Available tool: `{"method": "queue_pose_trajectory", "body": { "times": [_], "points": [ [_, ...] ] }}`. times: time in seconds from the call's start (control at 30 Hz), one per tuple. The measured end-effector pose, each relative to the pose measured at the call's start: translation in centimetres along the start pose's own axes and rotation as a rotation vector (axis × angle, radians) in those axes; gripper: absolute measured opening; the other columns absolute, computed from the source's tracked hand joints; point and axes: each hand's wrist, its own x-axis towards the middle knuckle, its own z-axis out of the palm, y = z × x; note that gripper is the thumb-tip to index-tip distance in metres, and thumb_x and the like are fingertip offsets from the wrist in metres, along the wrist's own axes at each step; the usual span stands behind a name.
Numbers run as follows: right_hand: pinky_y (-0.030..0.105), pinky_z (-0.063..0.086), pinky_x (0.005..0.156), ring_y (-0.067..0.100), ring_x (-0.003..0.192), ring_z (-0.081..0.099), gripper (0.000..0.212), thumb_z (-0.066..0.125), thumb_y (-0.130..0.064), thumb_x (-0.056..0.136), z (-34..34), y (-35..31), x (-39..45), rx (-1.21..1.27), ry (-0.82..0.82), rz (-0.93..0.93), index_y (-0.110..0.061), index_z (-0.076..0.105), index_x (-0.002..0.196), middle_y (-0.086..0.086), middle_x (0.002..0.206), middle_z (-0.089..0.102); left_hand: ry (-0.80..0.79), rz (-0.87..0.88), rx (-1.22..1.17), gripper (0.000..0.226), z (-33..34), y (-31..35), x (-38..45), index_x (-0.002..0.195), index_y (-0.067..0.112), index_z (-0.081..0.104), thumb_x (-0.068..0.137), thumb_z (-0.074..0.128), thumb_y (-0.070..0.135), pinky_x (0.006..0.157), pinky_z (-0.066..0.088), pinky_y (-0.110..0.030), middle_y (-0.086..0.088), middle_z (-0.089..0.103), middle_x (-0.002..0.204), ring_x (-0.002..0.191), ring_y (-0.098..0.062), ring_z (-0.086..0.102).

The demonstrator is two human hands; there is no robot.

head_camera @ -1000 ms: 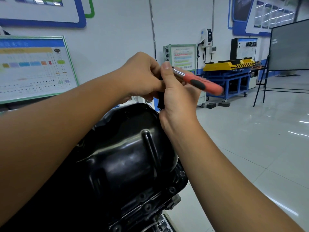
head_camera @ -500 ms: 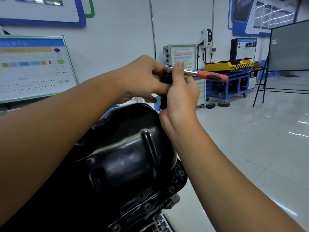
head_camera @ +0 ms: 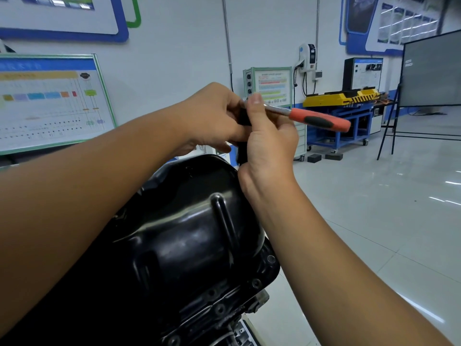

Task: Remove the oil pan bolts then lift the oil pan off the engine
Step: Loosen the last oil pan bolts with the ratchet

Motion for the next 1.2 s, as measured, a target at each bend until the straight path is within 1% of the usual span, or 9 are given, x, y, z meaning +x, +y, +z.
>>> {"method": "queue_pose_trajectory", "body": {
  "times": [0.1, 0.3, 0.47, 0.63, 0.8, 0.9, 1.0, 1.1, 1.2],
  "points": [
    [0.064, 0.058, 0.091, 0.038, 0.098, 0.075, 0.025, 0.080, -0.008, 0.089, 0.12, 0.13, -0.24, 0.007, -0.011, -0.012, 0.002, 0.064, 0.106, 0.027, 0.105, 0.074, 0.082, -0.016, 0.009, 0.014, -0.09, -0.16, 0.18, 0.090, 0.007, 0.078, 0.081, 0.070, 0.000, 0.076, 0.060, -0.044, -0.002, 0.069, 0.062, 0.057, -0.012, 0.066],
    [0.061, 0.058, 0.093, 0.028, 0.086, 0.075, 0.014, 0.069, -0.017, 0.099, -0.02, -0.30, 0.03, 0.042, -0.012, 0.031, -0.004, 0.068, 0.094, 0.013, 0.089, 0.076, -0.007, -0.013, -0.007, 0.020, 0.13, 0.36, -0.17, 0.107, 0.008, 0.075, 0.087, 0.077, 0.013, 0.088, 0.061, -0.053, -0.018, 0.076, 0.094, 0.077, -0.017, 0.072],
    [0.065, 0.057, 0.091, 0.038, 0.097, 0.076, 0.017, 0.078, -0.006, 0.090, 0.12, -0.12, -0.50, 0.023, -0.037, 0.005, -0.002, 0.064, 0.099, 0.025, 0.104, 0.075, 0.118, -0.022, -0.002, 0.012, 0.22, 0.05, 0.20, 0.086, 0.010, 0.076, 0.084, 0.070, 0.001, 0.080, 0.062, -0.048, -0.008, 0.072, 0.068, 0.060, -0.015, 0.068],
    [0.061, 0.057, 0.095, 0.035, 0.097, 0.076, 0.014, 0.070, -0.017, 0.098, -0.04, -0.39, -0.08, 0.050, 0.003, 0.029, -0.003, 0.068, 0.096, 0.020, 0.098, 0.076, -0.010, -0.014, -0.069, 0.017, 0.08, 0.27, -0.17, 0.106, 0.008, 0.077, 0.089, 0.077, 0.012, 0.090, 0.061, -0.052, -0.023, 0.075, 0.098, 0.081, -0.022, 0.071],
    [0.066, 0.056, 0.093, 0.040, 0.101, 0.074, 0.018, 0.079, -0.006, 0.089, 0.02, -0.13, -0.48, -0.009, -0.039, -0.024, -0.004, 0.064, 0.099, 0.026, 0.107, 0.073, 0.136, -0.021, -0.032, 0.013, 0.06, -0.06, 0.34, 0.077, 0.014, 0.077, 0.081, 0.073, 0.002, 0.072, 0.061, -0.042, -0.004, 0.068, 0.060, 0.054, -0.014, 0.067],
    [0.057, 0.058, 0.095, 0.030, 0.088, 0.076, 0.014, 0.069, -0.017, 0.099, 0.00, -0.41, -0.17, 0.039, 0.018, 0.017, -0.003, 0.068, 0.096, 0.014, 0.090, 0.076, 0.037, -0.044, -0.108, 0.023, -0.12, -0.11, 0.10, 0.097, 0.006, 0.076, 0.079, 0.086, 0.017, 0.085, 0.062, -0.046, -0.011, 0.077, 0.080, 0.074, -0.021, 0.076],
    [0.057, 0.058, 0.093, 0.035, 0.092, 0.076, 0.007, 0.073, -0.011, 0.095, -0.07, -0.33, -0.48, 0.019, -0.020, 0.007, -0.007, 0.067, 0.094, 0.019, 0.096, 0.077, -0.022, -0.024, -0.112, 0.031, 0.01, 0.02, -0.05, 0.103, 0.008, 0.077, 0.072, 0.077, 0.013, 0.089, 0.061, -0.054, -0.021, 0.076, 0.099, 0.097, -0.035, 0.075],
    [0.057, 0.060, 0.089, 0.029, 0.086, 0.075, 0.019, 0.079, -0.002, 0.087, -0.09, -0.08, -0.72, -0.024, -0.055, -0.040, -0.010, 0.062, 0.094, 0.020, 0.095, 0.075, 0.071, -0.025, -0.064, 0.020, 0.06, 0.01, 0.18, 0.093, 0.009, 0.079, 0.078, 0.070, -0.002, 0.084, 0.062, -0.057, -0.018, 0.077, 0.085, 0.077, -0.029, 0.076],
    [0.056, 0.060, 0.093, 0.028, 0.089, 0.077, 0.010, 0.074, -0.012, 0.095, 0.07, -0.29, -0.42, 0.002, -0.010, -0.018, -0.003, 0.068, 0.097, 0.013, 0.089, 0.076, 0.083, -0.047, -0.078, 0.022, -0.08, -0.05, 0.13, 0.097, -0.001, 0.076, 0.078, 0.080, 0.008, 0.086, 0.060, -0.058, -0.017, 0.073, 0.077, 0.068, -0.024, 0.073]
  ]
}}
